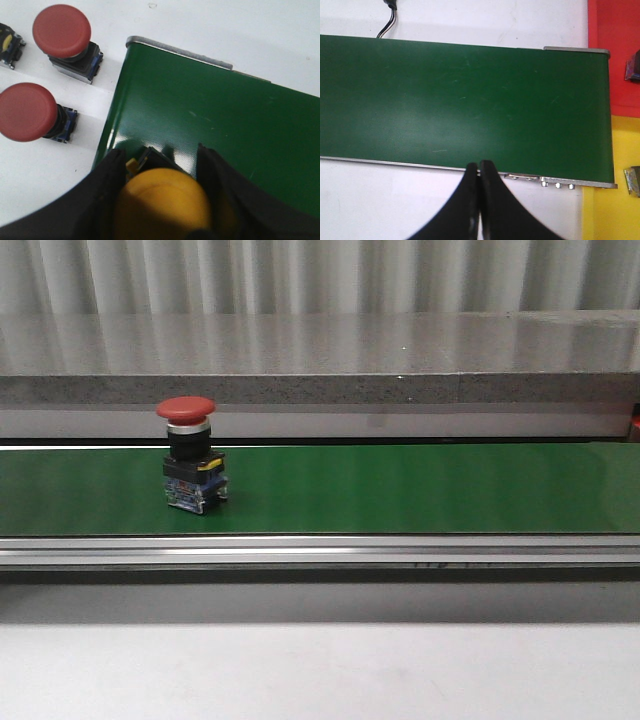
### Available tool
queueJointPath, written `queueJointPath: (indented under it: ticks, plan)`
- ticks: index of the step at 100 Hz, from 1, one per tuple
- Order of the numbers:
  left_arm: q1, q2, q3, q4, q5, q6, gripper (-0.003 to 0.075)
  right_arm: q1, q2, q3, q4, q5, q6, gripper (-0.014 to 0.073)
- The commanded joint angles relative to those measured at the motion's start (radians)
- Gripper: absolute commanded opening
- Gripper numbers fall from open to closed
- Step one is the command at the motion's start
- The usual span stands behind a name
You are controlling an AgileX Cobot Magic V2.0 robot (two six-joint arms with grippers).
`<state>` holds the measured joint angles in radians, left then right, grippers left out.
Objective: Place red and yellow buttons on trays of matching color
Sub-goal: 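Lower the yellow push-button onto the belt and open the left gripper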
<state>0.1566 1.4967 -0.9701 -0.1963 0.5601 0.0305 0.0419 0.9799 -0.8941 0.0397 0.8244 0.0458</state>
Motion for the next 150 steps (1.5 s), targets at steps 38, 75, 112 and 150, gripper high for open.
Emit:
queueJointPath:
  ticks: [38, 75, 112, 150]
  plan:
    - [-0.007, -0.048, -0.046, -0.016, -0.019, 0.015, 0.0671, 0.002, -0.017, -0.025, -0.002, -0.044, -0.008, -0.0067]
    - [-0.087, -0.263, -0.046, -0.018, -0.021, 0.102, 0.0671, 0.002, -0.017, -0.025, -0.002, -0.044, -0.008, -0.0067]
    - [-0.175, -0.594, 0.115, -0.014, -0.069, 0.144, 0.0671, 0.002, -0.017, -0.025, -0.002, -0.044, -0.008, -0.0067]
    - [-0.175, -0.970, 0.370, -0.010, -0.087, 0.144, 0.0592, 0.002, -0.017, -0.025, -0.002, -0.044, -0.008, -0.0067]
